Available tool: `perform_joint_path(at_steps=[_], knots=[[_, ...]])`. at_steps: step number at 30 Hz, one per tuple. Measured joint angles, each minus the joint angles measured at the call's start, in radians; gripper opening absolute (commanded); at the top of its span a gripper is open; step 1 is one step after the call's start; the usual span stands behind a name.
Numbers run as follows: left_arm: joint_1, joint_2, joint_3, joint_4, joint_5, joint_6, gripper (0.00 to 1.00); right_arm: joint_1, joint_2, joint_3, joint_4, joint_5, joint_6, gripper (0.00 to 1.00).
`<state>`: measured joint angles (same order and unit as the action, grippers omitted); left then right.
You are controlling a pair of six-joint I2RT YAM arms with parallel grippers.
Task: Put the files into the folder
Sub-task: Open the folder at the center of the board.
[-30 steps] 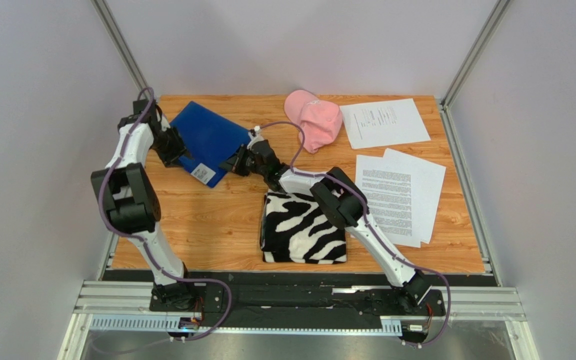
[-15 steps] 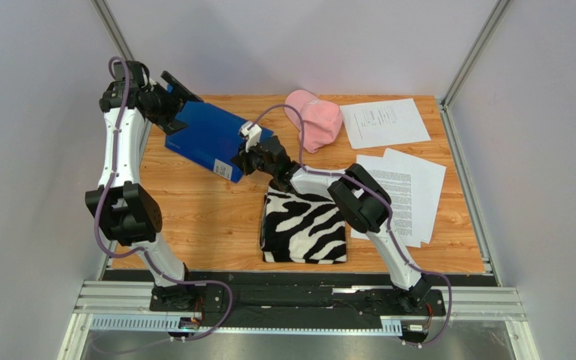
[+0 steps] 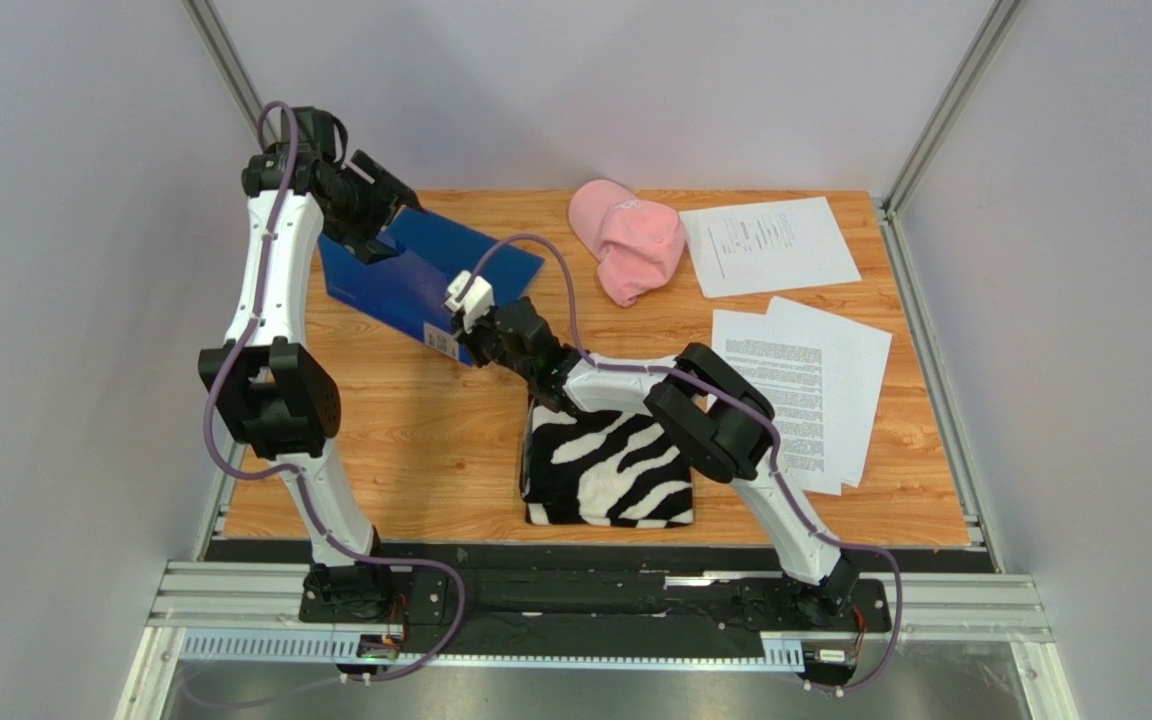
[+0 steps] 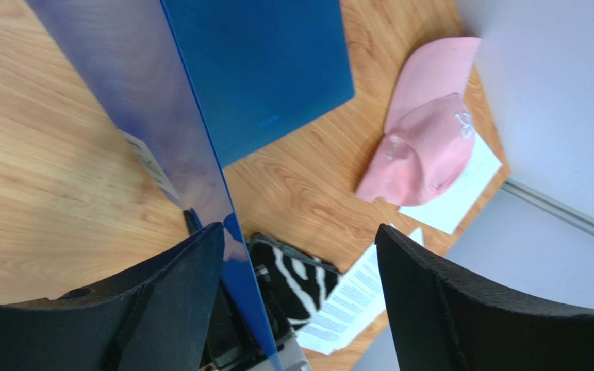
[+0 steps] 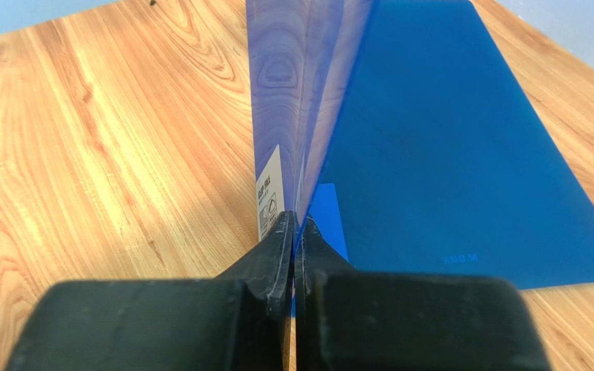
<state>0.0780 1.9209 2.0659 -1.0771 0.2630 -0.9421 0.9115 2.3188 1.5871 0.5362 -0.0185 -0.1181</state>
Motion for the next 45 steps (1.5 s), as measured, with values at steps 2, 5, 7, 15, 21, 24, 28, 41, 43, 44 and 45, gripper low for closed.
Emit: perform_joint_path(at_steps=[2,5,7,15,21,24,28,41,43,44,45], knots=[[-0.006,0.0,0.005,-0.021,-0.037,0.032,0.75,0.011,0.0,-0.001,0.0,0.024,-0.021,0.04],[-0.013,-0.007,-0.035,-0.033,-0.093,0.102,0.64,0.024,-0.004,-0.003,-0.001,0.057,-0.049,0.05],[-0.016,-0.031,-0.085,-0.032,-0.111,0.134,0.54,0.032,-0.004,-0.003,-0.001,0.077,-0.065,0.05],[-0.02,-0.135,-0.277,-0.019,-0.175,0.282,0.0,0.075,-0.045,-0.039,-0.042,0.148,-0.083,0.65],[-0.023,-0.274,-0.412,0.004,-0.277,0.479,0.0,0.071,-0.258,-0.195,-0.186,0.058,0.076,0.78],[-0.023,-0.321,-0.465,-0.006,-0.322,0.571,0.0,0.032,-0.387,-0.224,-0.241,-0.039,0.196,0.78],[-0.023,-0.339,-0.518,-0.003,-0.388,0.659,0.0,-0.045,-0.42,-0.105,-0.302,-0.113,0.304,0.74],[0.003,-0.33,-0.552,-0.008,-0.543,0.804,0.0,-0.182,0.136,0.451,-0.738,-0.23,0.488,0.64],[0.006,-0.312,-0.535,-0.009,-0.574,0.818,0.0,-0.189,0.166,0.451,-0.781,-0.231,0.488,0.64],[0.007,-0.301,-0.525,-0.008,-0.587,0.822,0.0,-0.193,0.173,0.454,-0.779,-0.242,0.489,0.65],[0.007,-0.288,-0.512,-0.009,-0.598,0.828,0.0,-0.193,0.173,0.464,-0.785,-0.239,0.488,0.65]])
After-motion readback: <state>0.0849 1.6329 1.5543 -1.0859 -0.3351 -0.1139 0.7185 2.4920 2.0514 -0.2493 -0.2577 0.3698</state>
